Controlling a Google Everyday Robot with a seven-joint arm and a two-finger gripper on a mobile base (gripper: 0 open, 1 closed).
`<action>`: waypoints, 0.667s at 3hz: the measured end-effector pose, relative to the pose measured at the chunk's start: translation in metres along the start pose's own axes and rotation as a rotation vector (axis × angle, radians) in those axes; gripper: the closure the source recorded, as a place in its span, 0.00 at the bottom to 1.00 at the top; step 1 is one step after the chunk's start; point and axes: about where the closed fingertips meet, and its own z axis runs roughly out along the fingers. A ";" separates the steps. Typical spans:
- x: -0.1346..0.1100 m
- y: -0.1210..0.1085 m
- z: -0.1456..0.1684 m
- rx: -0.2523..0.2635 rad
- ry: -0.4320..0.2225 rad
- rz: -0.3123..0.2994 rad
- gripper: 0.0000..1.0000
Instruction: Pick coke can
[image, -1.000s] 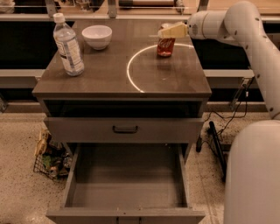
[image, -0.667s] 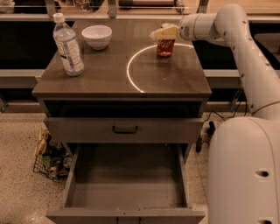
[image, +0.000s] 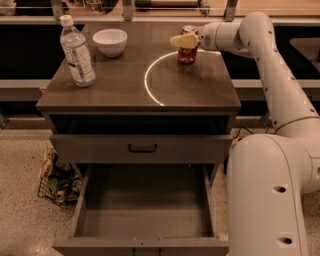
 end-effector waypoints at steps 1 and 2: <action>0.000 0.000 0.000 -0.002 0.000 0.002 0.70; -0.033 0.003 -0.022 0.001 -0.055 -0.088 0.93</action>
Offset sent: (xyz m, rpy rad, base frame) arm -0.0920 -0.0442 0.2136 -0.1243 -0.5966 0.1117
